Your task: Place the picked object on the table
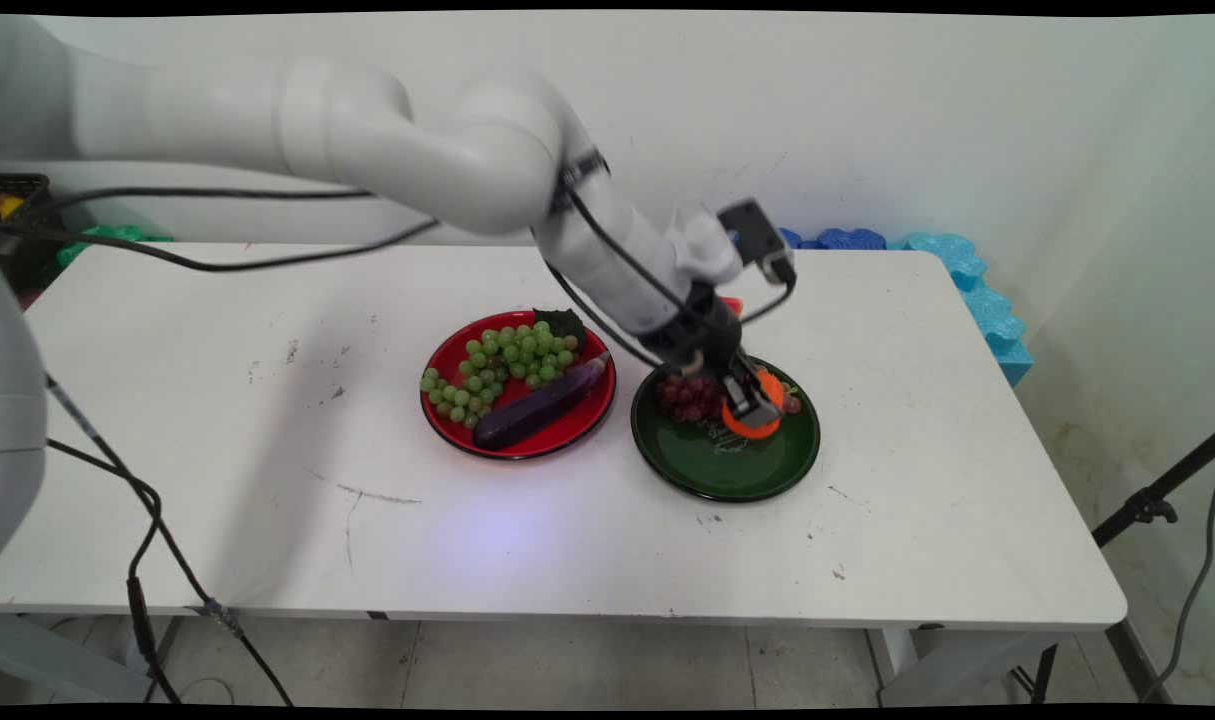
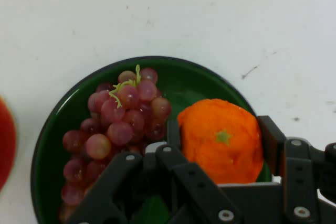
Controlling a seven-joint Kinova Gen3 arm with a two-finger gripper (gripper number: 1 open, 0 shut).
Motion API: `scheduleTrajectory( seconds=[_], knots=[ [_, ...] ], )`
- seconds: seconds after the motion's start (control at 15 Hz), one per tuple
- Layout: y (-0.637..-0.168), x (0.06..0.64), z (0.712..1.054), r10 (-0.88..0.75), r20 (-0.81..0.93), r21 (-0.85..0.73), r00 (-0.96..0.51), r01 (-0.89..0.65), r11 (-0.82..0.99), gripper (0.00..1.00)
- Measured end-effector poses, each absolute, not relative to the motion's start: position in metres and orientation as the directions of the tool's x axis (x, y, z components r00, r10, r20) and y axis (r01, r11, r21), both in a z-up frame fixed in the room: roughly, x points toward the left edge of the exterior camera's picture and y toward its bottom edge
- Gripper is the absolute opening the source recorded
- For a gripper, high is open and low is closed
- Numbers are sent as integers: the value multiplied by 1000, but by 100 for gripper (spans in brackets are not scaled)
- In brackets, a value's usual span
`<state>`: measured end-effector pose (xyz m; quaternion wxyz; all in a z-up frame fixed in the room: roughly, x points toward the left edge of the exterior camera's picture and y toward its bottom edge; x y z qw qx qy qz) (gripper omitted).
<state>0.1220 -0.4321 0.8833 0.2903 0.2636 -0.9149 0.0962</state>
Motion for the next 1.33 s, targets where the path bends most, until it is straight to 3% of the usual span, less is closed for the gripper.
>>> scheduleTrajectory(
  seconds=[0.33, 0.67, 1.33],
  knots=[
    [-415, 143, 936, -410, 604, -30, -683, -534, 845, 0],
    [-398, 180, 967, -393, 598, -43, -698, -518, 854, 0],
    [-379, 240, 941, -364, 540, -47, -759, -458, 888, 0]
  ],
)
